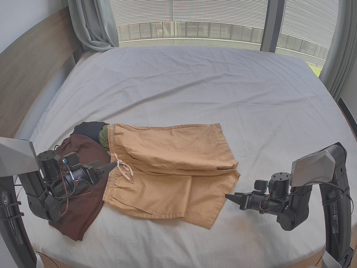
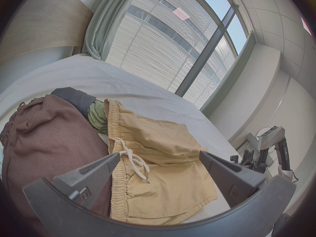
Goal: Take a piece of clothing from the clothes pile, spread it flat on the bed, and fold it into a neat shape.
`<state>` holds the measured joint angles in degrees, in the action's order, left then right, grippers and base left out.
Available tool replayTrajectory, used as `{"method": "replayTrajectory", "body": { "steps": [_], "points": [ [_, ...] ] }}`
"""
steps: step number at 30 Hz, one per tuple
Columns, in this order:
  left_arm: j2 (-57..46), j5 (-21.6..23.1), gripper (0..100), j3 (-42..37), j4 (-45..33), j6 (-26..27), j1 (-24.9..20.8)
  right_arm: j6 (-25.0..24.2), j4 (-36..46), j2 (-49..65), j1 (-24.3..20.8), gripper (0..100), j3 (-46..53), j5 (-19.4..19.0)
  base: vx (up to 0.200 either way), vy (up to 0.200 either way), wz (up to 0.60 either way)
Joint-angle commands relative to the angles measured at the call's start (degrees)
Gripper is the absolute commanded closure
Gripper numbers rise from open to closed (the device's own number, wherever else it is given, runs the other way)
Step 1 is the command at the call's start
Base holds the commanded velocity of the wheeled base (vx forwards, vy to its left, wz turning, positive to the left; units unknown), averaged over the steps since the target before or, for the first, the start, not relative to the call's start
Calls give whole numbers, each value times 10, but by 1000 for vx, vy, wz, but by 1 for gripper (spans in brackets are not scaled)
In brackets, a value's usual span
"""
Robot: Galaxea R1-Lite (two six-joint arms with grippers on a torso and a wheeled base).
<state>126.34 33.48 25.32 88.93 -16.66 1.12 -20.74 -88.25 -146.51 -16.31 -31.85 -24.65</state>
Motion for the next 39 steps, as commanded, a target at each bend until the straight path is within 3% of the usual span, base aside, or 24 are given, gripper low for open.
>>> {"method": "replayTrajectory", "body": {
  "steps": [1,13,14,39],
  "points": [
    [0,0,0,1,0,0,0,-2,-1,-26,-14,0,-17,-3,0,0,0],
    [-2,0,0,1,0,-1,0,-10,-3,-48,-51,0,-46,-5,0,0,0],
    [-2,0,0,1,0,-1,0,-10,-3,-48,-50,100,-46,-5,0,0,0],
    [-2,0,0,1,0,-2,0,-10,-3,-11,-48,100,-30,-14,0,0,0]
  ]
}}
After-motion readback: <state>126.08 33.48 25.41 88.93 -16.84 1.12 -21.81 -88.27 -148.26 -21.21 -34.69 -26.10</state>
